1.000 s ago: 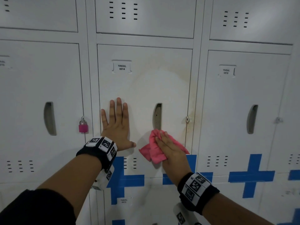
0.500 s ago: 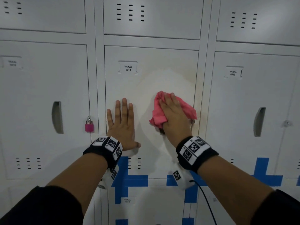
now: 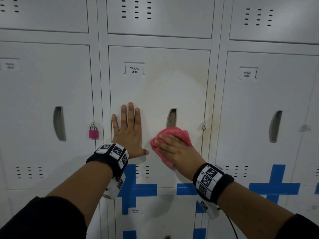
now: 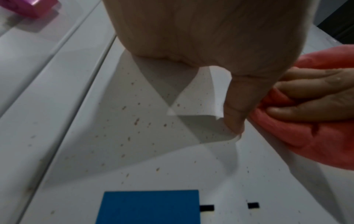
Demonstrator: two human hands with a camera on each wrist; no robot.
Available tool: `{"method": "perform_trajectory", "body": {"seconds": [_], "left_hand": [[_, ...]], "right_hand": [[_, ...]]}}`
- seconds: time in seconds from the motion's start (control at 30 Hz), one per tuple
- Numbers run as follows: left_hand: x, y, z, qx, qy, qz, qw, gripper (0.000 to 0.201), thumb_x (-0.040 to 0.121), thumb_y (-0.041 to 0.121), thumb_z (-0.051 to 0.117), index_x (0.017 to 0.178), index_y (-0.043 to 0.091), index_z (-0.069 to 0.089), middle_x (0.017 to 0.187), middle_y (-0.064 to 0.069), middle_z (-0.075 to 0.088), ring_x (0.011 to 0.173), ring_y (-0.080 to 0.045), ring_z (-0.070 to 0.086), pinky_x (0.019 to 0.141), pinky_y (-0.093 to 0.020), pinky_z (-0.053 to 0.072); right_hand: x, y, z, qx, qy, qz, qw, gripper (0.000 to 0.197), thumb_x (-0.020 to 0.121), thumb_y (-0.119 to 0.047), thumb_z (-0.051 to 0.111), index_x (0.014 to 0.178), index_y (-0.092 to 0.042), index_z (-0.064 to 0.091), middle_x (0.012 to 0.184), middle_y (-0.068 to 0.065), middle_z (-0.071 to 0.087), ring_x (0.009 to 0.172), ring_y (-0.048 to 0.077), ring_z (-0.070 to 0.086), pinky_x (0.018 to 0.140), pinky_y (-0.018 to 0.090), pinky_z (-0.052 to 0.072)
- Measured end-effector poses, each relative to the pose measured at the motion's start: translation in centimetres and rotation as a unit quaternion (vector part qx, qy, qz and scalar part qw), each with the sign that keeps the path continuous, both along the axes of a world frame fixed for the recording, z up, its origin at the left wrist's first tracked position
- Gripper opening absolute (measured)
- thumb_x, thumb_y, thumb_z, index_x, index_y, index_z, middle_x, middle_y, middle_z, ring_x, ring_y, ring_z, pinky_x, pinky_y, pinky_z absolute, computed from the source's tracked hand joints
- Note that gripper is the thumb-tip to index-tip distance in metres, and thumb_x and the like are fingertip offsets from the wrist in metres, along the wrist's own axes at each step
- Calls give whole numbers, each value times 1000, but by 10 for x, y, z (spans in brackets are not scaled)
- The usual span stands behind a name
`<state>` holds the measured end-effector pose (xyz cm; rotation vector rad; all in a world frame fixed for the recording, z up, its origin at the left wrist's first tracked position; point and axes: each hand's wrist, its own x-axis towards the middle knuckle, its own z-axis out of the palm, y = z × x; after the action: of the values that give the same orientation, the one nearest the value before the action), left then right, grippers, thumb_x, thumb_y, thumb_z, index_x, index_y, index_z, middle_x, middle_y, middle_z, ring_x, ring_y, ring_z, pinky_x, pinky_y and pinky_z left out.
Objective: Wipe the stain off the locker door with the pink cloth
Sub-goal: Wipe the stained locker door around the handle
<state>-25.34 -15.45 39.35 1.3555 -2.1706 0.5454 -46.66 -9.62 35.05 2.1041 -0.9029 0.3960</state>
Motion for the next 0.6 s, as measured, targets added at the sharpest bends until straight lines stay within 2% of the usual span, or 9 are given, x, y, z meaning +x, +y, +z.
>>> {"method": "perform_trajectory", "body": {"seconds": [0.17,0.23,0.3,0.4,0.47,0.53,0.6], "left_hand": [[0,2,2,3,2,2,1000,156,52,75,70,137,5,-40,144,-18,-48,133,-39,-44,111,-64,-17],[0,2,2,4,3,0,1000,155,52,73,71,138,5,-40,144,-18,-49,133,-39,-44,111,-64,-16],[1,1,2,1,4,-1,1000,156,52,72,71,138,5,-39,145,-18,-48,134,-38,-43,111,-64,-16],[0,1,1,4,5,4,1000,156,53,73,71,136,6,-42,143,-18,-50,133,-38,-45,109,-61,-22],[-1,2,0,2,4,7,1000,156,53,73,71,136,5,-42,143,-18,-50,132,-39,-45,108,-60,-23],[-1,2,0,3,3,6,1000,156,53,74,71,137,5,-41,144,-19,-48,133,-39,-44,110,-62,-20],[0,2,0,4,0,5,1000,156,52,74,71,138,5,-40,145,-19,-48,133,-39,-43,111,-64,-17]], "right_hand": [[-12,7,-3,-19,51,-1,999,46,78,-8,70,122,-15,64,132,2,59,131,23,46,114,39,25],[-18,9,-3,-34,62,2,997,38,77,-8,73,114,-14,69,129,2,62,131,23,47,114,39,26],[-20,14,7,-47,55,28,997,34,80,-6,68,114,-14,69,128,2,62,132,23,45,114,41,27],[-19,24,34,-64,-54,66,994,34,93,-9,54,126,-12,60,136,4,56,137,22,39,113,44,31],[-17,25,57,-94,-142,39,985,40,97,-10,50,136,-11,50,146,5,44,142,21,27,116,44,25],[-18,18,75,-103,-222,-6,970,50,94,-2,50,143,-11,40,152,2,33,146,20,16,119,44,15],[-18,9,82,-88,-272,-32,958,59,89,2,52,145,-9,36,154,3,28,146,22,12,120,42,9]]}}
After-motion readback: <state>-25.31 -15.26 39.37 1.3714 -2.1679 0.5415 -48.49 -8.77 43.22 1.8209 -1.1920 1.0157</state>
